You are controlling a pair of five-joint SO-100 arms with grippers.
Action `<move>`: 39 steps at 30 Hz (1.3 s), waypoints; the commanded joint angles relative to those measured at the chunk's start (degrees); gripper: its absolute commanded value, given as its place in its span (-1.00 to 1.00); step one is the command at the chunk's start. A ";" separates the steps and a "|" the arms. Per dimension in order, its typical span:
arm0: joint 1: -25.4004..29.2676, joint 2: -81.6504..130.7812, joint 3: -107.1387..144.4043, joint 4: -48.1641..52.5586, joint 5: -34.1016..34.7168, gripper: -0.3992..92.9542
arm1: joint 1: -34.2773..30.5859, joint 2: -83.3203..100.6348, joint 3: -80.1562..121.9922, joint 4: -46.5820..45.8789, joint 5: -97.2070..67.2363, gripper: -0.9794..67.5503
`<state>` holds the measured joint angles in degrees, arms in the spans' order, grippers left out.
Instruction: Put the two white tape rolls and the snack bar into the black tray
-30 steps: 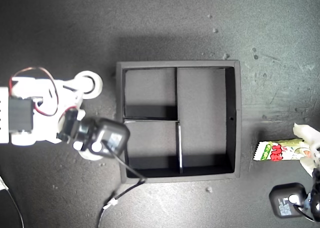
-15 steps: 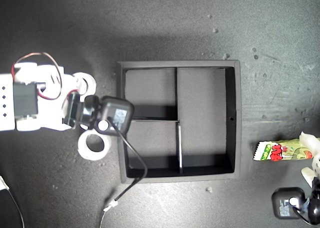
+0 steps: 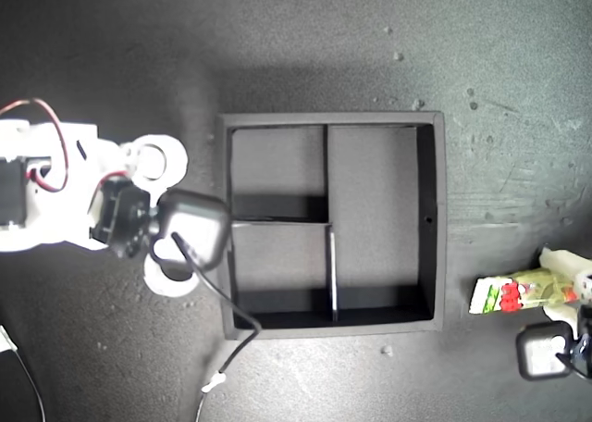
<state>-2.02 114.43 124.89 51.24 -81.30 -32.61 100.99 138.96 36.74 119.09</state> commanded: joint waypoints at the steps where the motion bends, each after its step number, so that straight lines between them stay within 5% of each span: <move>1: -0.26 4.04 -0.70 1.23 0.62 -0.99 | 1.05 1.05 1.32 -2.29 -2.20 -0.97; 8: 0.18 6.86 -6.24 5.89 2.90 -0.99 | 6.15 5.80 -17.75 30.50 -11.34 -0.97; 15: 1.05 4.57 -18.98 12.39 6.68 -0.99 | 13.80 5.80 -33.31 43.24 -24.35 -0.97; 23: 2.81 -4.57 -38.41 22.76 9.49 -0.99 | 25.14 5.10 -44.03 39.55 -50.62 -0.98; 34: 2.90 -9.93 -42.28 25.22 7.82 -0.99 | 33.31 4.66 -43.33 23.38 -30.23 -0.98; 39: 3.25 -11.34 -42.80 25.31 9.05 -0.99 | 32.96 4.13 -45.35 15.03 -55.20 -0.98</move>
<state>0.44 103.18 85.61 76.46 -72.77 1.23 104.94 96.50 55.20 78.93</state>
